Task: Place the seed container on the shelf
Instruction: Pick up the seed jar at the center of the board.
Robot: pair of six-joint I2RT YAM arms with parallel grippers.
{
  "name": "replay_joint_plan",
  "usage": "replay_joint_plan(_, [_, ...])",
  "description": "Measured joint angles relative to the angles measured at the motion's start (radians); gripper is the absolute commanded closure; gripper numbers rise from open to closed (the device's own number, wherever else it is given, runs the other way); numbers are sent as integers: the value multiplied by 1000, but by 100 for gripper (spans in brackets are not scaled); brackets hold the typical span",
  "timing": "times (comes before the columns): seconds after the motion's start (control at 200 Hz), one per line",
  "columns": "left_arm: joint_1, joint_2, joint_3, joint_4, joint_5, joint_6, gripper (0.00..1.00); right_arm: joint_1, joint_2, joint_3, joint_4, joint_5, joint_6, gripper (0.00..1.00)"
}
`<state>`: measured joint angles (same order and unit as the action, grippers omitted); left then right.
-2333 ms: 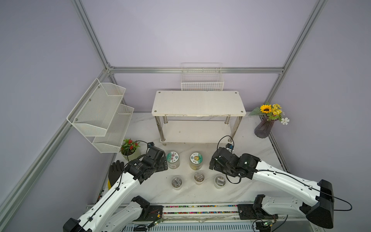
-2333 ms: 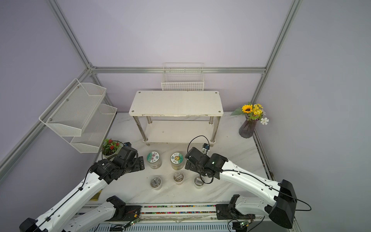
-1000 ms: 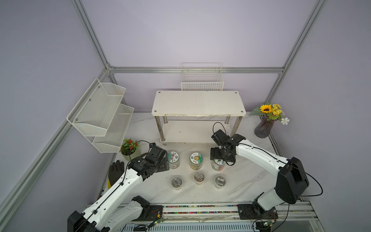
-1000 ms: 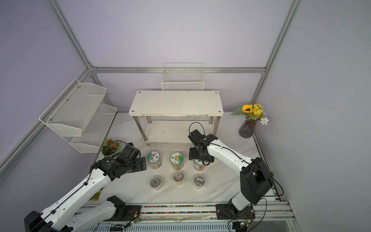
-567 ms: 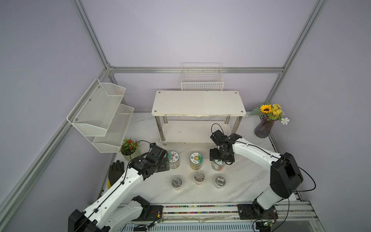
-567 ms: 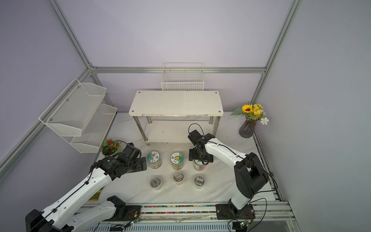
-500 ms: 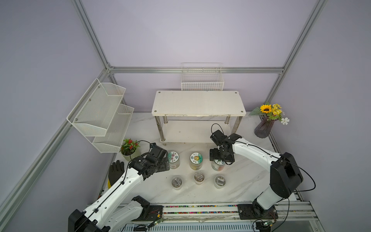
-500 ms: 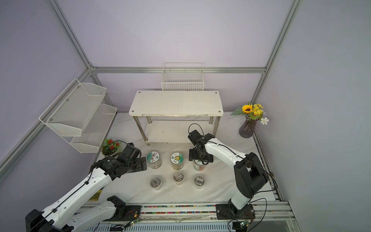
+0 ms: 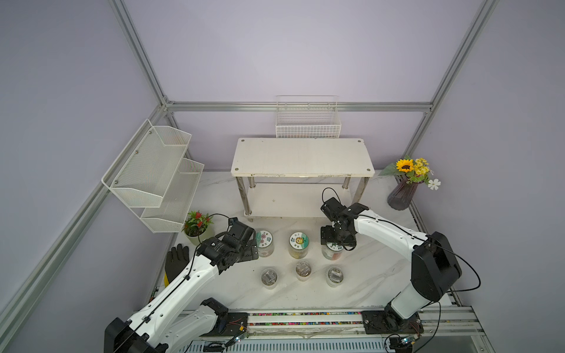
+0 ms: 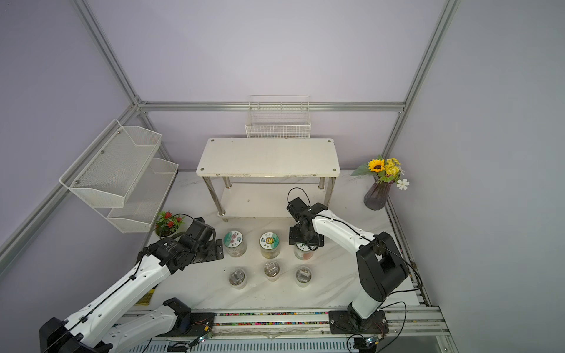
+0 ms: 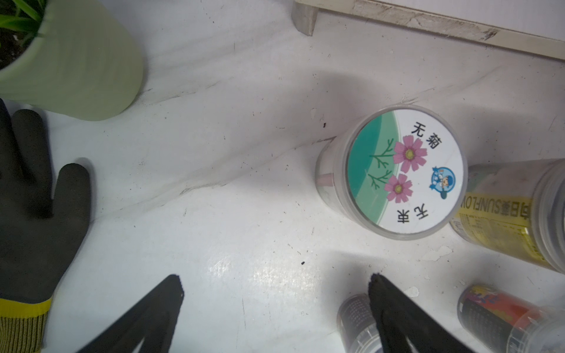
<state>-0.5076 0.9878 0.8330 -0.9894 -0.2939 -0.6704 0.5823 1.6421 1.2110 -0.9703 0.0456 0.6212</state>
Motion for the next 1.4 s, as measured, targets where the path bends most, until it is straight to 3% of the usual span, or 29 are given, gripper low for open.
replay_joint_plan(0.4, [0, 1, 0, 0, 7, 3, 6, 0, -10, 14, -37, 1, -14, 32])
replay_joint_plan(1.01, [-12, -63, 61, -8, 67, 117, 10, 7, -144, 119, -161, -10, -62, 36])
replay_joint_plan(1.185, [-117, -107, 76, 77, 102, 194, 10, 37, -154, 159, -188, -63, -84, 36])
replay_joint_plan(1.4, [-335, -104, 79, 241, 79, 293, 8, 85, -161, 206, -197, -157, -106, 36])
